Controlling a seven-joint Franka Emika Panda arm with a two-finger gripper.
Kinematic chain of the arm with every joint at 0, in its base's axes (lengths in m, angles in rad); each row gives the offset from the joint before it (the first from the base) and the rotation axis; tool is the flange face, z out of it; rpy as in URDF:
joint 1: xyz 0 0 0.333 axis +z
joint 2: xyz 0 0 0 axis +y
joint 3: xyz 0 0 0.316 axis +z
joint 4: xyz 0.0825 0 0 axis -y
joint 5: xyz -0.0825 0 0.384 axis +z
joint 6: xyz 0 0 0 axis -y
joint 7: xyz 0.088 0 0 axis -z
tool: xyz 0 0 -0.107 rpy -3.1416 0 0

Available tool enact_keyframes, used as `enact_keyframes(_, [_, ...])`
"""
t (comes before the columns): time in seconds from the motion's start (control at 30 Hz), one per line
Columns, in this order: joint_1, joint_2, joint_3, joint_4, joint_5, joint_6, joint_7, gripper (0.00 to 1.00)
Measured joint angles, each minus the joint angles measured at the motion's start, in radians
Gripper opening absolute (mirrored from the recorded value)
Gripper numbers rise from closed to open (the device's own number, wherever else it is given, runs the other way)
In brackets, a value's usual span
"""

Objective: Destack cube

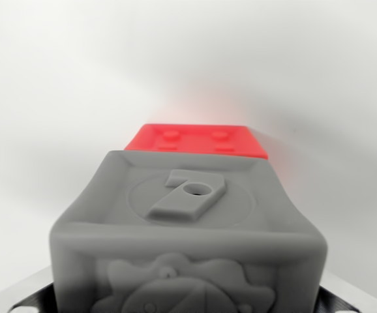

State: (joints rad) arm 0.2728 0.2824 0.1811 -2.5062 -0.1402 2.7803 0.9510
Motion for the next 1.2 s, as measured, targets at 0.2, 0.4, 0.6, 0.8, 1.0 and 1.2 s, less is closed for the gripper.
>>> enact_keyframes(0.2, [-0.004, -0.027, 0.007, -0.004, 0.014, -0.023, -0.01, 0.0])
enact_keyframes(0.4, [-0.007, -0.06, 0.014, -0.007, 0.033, -0.05, -0.022, 0.0])
enact_keyframes(0.6, [-0.01, -0.104, 0.021, -0.01, 0.056, -0.089, -0.039, 0.0])
enact_keyframes(0.8, [-0.01, -0.149, 0.025, -0.011, 0.08, -0.131, -0.056, 0.0])
enact_keyframes(1.0, [-0.01, -0.2, 0.027, -0.011, 0.103, -0.179, -0.073, 0.0])
enact_keyframes(1.2, [-0.01, -0.231, 0.028, -0.005, 0.113, -0.211, -0.087, 0.0])
